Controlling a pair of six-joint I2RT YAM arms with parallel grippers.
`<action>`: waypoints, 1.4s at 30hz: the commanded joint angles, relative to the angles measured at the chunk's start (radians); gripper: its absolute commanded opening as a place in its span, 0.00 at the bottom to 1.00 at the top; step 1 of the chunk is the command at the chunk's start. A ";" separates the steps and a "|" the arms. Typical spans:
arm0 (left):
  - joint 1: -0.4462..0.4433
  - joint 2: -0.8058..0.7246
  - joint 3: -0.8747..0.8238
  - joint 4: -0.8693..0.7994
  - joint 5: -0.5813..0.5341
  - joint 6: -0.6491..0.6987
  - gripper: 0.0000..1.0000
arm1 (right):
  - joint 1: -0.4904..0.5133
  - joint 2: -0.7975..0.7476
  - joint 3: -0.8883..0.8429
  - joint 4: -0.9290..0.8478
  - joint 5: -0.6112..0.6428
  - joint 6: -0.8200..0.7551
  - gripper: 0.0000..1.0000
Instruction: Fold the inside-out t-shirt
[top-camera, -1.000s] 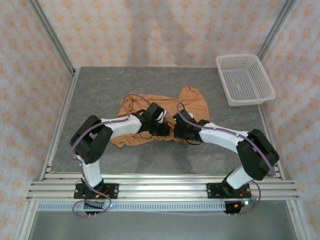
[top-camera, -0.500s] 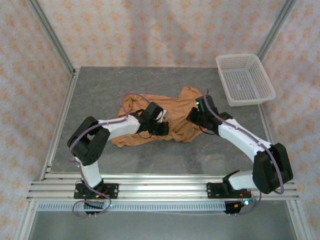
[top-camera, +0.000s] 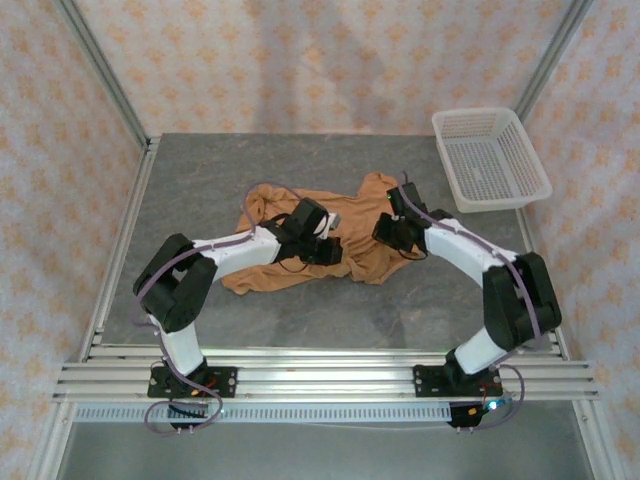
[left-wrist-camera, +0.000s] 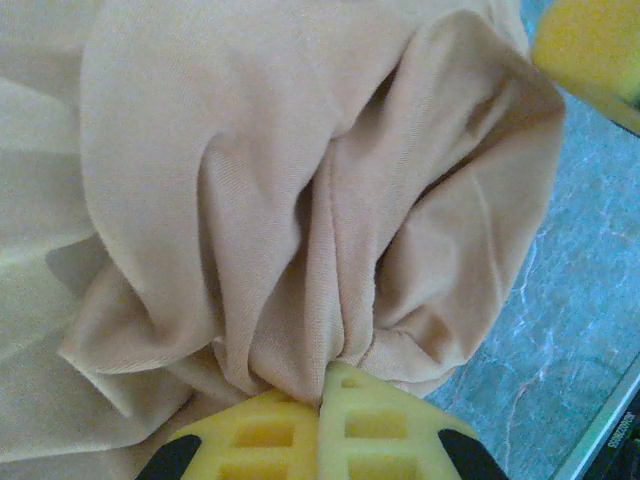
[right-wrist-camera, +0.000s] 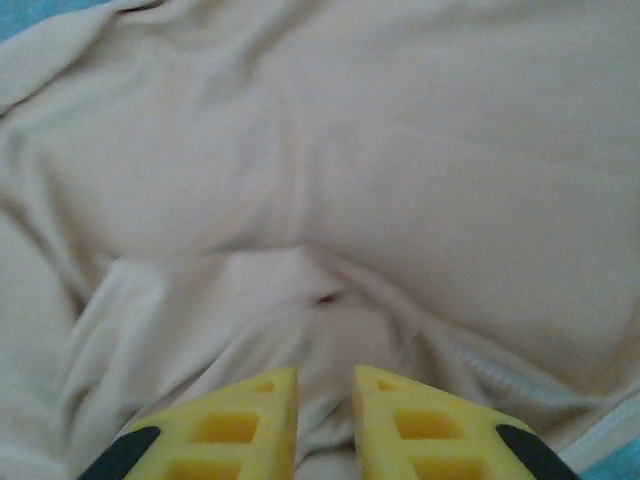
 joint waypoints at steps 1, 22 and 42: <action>-0.006 -0.038 0.030 -0.025 -0.017 0.001 0.00 | 0.081 -0.089 0.009 -0.072 0.080 -0.013 0.15; -0.004 -0.072 0.008 -0.051 -0.027 0.016 0.00 | 0.212 0.173 -0.015 0.058 0.104 0.142 0.40; 0.093 0.050 0.035 -0.070 -0.044 0.065 0.00 | 0.204 -0.427 0.034 -0.073 0.061 -0.048 0.00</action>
